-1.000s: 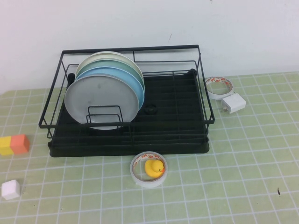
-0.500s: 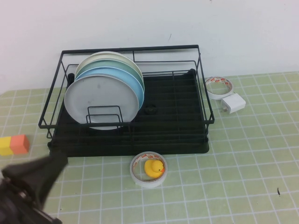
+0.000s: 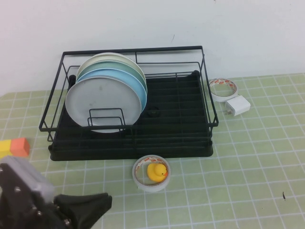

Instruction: Place plate on rack

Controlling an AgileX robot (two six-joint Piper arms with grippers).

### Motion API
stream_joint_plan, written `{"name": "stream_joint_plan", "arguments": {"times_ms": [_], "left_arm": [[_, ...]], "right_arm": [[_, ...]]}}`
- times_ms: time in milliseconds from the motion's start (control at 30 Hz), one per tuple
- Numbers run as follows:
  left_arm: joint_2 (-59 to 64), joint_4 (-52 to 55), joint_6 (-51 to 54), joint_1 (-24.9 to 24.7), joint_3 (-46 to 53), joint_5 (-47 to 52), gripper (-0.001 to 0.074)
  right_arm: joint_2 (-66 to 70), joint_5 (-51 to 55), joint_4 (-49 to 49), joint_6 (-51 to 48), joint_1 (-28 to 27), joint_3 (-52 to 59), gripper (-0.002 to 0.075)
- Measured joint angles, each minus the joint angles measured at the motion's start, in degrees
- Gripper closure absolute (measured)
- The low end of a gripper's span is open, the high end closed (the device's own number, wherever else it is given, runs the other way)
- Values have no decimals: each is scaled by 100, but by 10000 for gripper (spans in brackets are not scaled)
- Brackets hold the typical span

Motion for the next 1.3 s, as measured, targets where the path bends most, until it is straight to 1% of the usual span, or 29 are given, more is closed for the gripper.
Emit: {"name": "stream_joint_plan", "arguments": {"times_ms": [67, 167, 267, 367, 433, 500, 567, 700, 900, 1167, 1300], "left_arm": [[92, 292, 42, 0, 0, -67, 736], [141, 959, -145, 0, 0, -586, 736], [141, 1303, -575, 0, 0, -1642, 736], [152, 753, -604, 0, 0, -3236, 736], [152, 8, -224, 0, -11, -4270, 736], [152, -368, 102, 0, -22, -4919, 736], [152, -546, 270, 0, -58, -5192, 736], [152, -610, 348, 0, -68, -5019, 736], [152, -610, 357, 0, -68, -4181, 736], [142, -597, 357, 0, -68, -3481, 736], [-240, -585, 357, 0, -68, -3280, 736]], "right_arm": [[-516, -346, 0, 234, 0, 306, 728], [-1119, -649, 0, 500, 0, 735, 728], [-1515, -725, 5, 623, 0, 1106, 728], [-1705, -903, 41, 675, 0, 1287, 728], [-1720, -975, 53, 687, 0, 1311, 728], [-1732, -1001, 63, 695, 0, 1314, 728], [-1742, -1013, 68, 695, 0, 1314, 728], [-1742, -1044, 68, 700, 0, 1323, 728], [-1744, -1044, 68, 700, 0, 1323, 728], [-1744, -1057, 68, 709, 0, 1323, 728], [-1744, -1057, 77, 709, 0, 1323, 728]]}}
